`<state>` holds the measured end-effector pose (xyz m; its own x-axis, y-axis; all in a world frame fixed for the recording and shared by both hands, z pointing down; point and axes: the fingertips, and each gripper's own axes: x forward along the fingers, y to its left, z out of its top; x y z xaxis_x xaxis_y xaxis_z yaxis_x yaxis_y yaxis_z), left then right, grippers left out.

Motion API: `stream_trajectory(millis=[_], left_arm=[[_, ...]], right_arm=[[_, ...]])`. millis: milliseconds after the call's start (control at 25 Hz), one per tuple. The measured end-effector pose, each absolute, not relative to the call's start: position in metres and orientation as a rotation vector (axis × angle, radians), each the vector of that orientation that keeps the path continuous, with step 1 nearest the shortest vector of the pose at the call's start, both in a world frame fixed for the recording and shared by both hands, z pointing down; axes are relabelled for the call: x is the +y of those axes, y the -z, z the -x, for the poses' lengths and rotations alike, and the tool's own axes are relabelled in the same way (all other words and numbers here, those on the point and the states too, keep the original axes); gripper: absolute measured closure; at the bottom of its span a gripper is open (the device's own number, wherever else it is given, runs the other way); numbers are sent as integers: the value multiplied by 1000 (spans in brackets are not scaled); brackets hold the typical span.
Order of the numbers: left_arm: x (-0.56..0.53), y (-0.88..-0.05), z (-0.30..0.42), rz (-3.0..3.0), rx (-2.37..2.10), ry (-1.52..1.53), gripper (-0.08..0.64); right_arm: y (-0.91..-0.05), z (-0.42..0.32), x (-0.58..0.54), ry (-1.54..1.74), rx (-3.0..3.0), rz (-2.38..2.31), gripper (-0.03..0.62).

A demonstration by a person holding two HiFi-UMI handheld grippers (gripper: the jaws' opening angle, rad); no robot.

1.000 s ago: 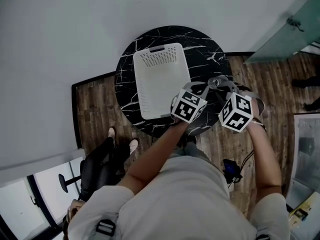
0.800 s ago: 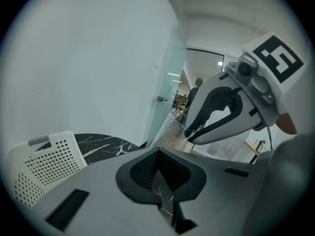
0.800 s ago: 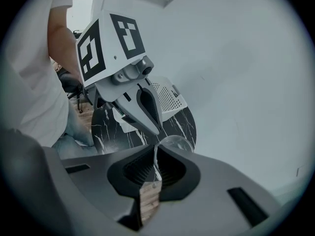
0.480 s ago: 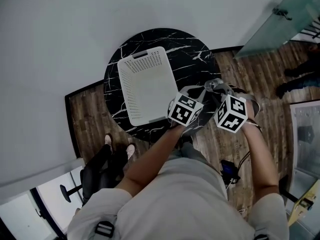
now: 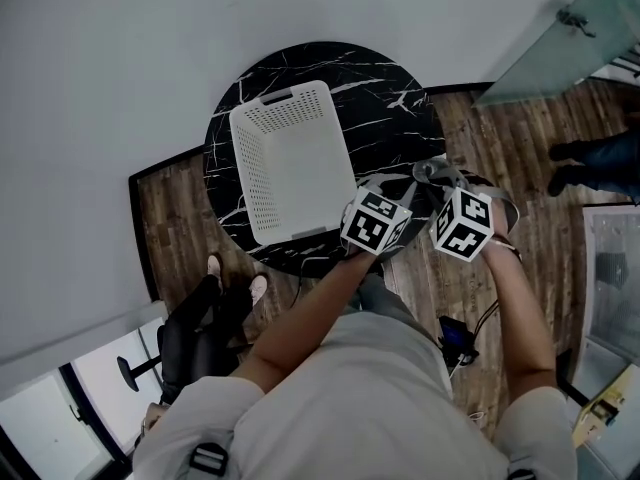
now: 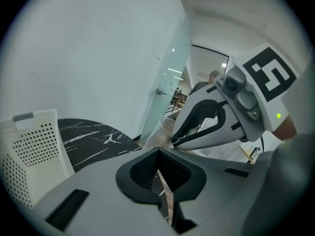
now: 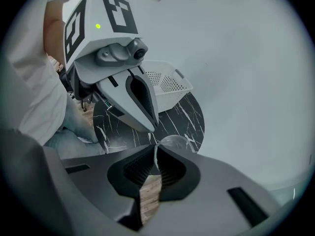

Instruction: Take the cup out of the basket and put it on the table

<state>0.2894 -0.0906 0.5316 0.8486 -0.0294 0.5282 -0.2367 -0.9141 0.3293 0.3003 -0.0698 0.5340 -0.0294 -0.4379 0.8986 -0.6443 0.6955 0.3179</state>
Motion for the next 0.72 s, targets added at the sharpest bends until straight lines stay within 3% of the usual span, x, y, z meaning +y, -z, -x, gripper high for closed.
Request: stream_trajectory(millis=[720], left_arm=[[-50,-578,-275,-2482,-266,-751,555]], right_arm=[[-607,-302,-67,-212,-1699,-754,569]])
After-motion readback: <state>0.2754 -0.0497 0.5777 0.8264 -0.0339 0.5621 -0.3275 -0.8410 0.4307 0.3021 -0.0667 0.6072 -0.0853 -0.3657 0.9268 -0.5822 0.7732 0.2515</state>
